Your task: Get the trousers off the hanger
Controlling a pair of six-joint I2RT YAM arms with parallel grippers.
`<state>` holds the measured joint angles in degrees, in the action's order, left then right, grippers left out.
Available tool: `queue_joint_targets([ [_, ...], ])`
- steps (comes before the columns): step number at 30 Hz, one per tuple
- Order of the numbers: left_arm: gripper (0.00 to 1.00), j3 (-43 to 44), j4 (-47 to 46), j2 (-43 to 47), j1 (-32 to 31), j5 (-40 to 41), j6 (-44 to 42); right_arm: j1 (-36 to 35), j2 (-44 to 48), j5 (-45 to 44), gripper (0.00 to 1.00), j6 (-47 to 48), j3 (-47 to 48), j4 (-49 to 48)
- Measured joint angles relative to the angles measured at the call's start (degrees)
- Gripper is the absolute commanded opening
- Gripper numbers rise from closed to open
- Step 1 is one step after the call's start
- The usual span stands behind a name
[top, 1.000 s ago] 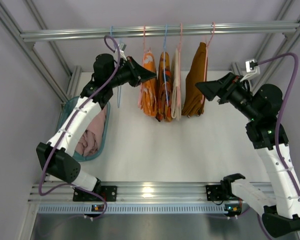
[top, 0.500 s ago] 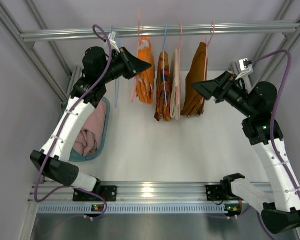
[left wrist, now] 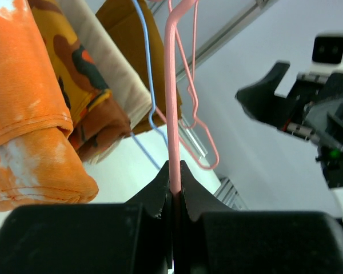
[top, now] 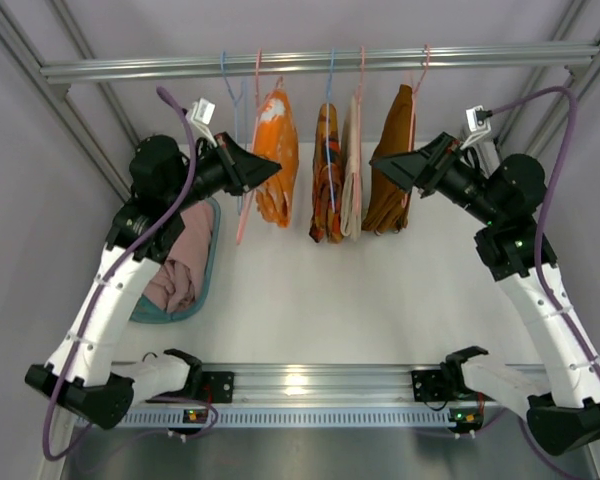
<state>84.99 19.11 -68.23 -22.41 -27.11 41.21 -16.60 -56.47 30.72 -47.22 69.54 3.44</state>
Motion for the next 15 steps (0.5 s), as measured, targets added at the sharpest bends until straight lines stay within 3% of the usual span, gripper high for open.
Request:
queue_joint_targets([
  [7, 0.0, -9.2, 2.3, 9.3, 0.0, 0.6, -3.8, -9.5, -7.3, -1.2, 1.0, 0.2, 7.9, -0.5],
  [15, 0.0, -10.6, 3.2, 9.8, -0.6, 1.5, -2.8, -21.6, -17.5, -3.7, 0.99, 1.7, 19.7, 0.0],
])
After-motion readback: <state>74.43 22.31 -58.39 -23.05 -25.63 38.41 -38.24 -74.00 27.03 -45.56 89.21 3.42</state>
